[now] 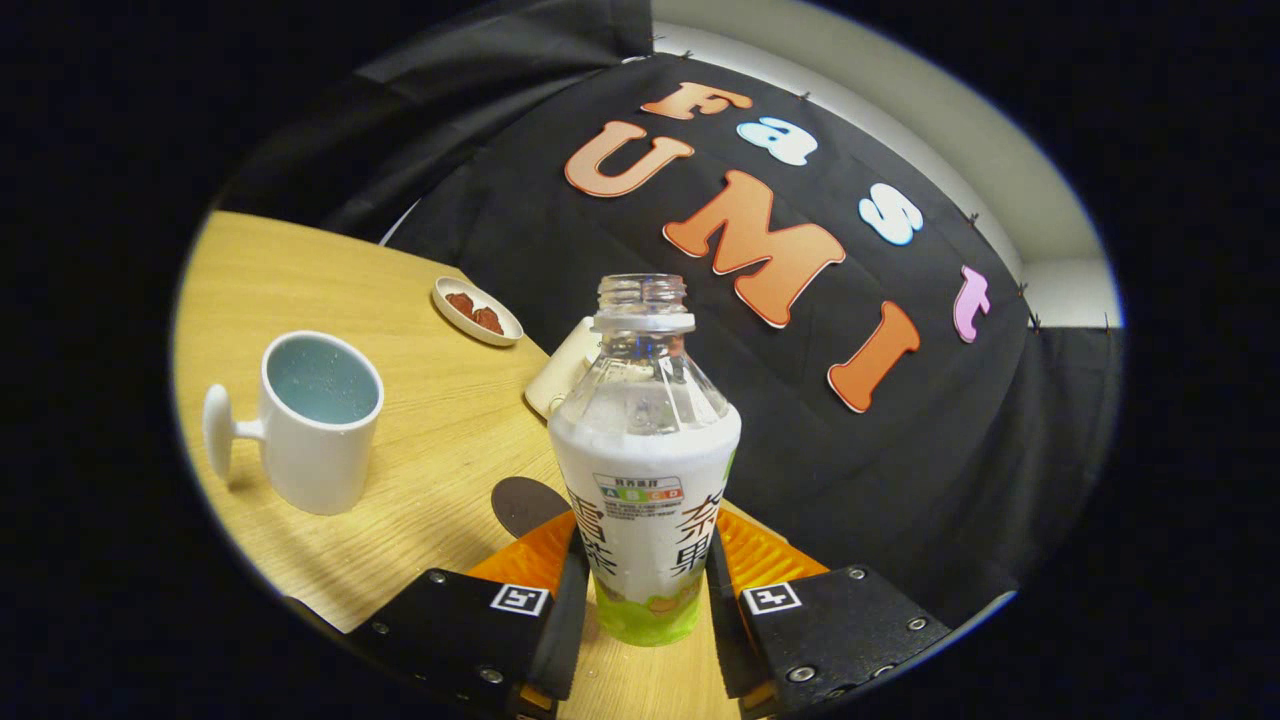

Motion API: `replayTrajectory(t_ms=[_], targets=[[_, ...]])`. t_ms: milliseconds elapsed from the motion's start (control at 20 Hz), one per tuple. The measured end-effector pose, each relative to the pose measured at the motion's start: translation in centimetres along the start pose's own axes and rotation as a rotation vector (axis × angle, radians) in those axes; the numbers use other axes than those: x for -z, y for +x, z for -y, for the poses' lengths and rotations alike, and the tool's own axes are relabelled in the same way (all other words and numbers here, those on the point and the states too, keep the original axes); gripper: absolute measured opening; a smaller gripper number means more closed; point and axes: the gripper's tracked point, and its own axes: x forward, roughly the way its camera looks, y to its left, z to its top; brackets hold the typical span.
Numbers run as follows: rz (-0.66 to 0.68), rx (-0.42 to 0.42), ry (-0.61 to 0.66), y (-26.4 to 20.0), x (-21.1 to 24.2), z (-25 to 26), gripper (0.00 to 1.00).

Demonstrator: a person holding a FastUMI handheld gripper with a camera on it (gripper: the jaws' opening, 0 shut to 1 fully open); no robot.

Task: Take the bottle from table, then pour the juice into the cup, finally place the bottle on the coaster

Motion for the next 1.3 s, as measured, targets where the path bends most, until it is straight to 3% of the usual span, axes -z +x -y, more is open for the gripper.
replayTrajectory(t_ms=[450, 1300], targets=[[0.068, 0.066, -0.32, -0.1, -1.2, -1.1, 0.56], [0.211, 0.154, -0.744, 0.3, -4.6, -0.9, 0.56]])
